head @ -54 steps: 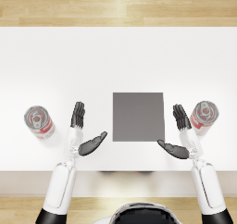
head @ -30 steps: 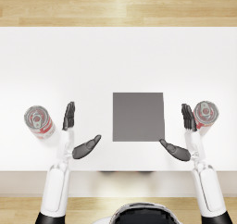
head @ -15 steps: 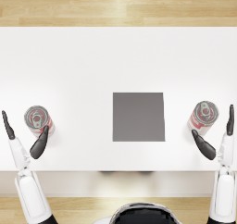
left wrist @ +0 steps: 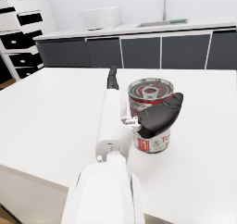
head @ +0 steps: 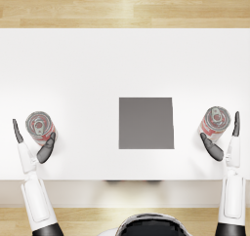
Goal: Pick up the red can on the left and place it in the middle, then pick up the red can on the right and place it on top of the can in the middle
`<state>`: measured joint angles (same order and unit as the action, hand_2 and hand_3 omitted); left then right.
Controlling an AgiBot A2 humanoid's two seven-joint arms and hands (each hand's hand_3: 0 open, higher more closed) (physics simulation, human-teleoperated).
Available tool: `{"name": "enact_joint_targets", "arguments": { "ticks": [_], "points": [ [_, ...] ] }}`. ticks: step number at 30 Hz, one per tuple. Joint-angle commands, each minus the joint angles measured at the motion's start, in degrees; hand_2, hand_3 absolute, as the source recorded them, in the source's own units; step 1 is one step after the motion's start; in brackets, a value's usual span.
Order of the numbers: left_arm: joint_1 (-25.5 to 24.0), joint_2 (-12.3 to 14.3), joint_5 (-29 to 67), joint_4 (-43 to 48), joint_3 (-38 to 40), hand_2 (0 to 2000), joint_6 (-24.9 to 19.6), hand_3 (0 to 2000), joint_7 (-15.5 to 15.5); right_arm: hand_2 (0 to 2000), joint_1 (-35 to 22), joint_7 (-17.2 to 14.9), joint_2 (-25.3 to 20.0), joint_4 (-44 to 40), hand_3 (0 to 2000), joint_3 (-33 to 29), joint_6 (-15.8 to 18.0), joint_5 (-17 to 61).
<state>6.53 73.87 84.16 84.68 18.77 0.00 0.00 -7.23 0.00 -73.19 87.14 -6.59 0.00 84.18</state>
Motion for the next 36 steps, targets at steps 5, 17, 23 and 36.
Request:
{"name": "enact_joint_targets", "arguments": {
  "ticks": [5,17,23,36],
  "points": [
    [3.4,-0.2,0.0,-8.2,-2.8,0,0.0,0,0.0,0,-3.5,0.0,-0.6,-10.3,0,1.2,0.0,0.0],
    [9.3,0.0,0.0,-17.2,-4.0,0,0.0,0,0.0,0,-8.4,0.0,-2.1,-16.7,0,2.0,0.0,0.0],
    [11.8,0.1,0.0,-21.5,-4.2,1361,-0.1,327,0.0,0,-10.1,0.0,-2.7,-18.9,0,1.9,0.0,0.0],
    [9.7,1.4,0.0,4.1,-13.5,2000,-2.8,1520,-0.2,2000,-9.7,0.5,-3.8,-0.7,1520,3.7,3.4,0.0]
  ]
}}
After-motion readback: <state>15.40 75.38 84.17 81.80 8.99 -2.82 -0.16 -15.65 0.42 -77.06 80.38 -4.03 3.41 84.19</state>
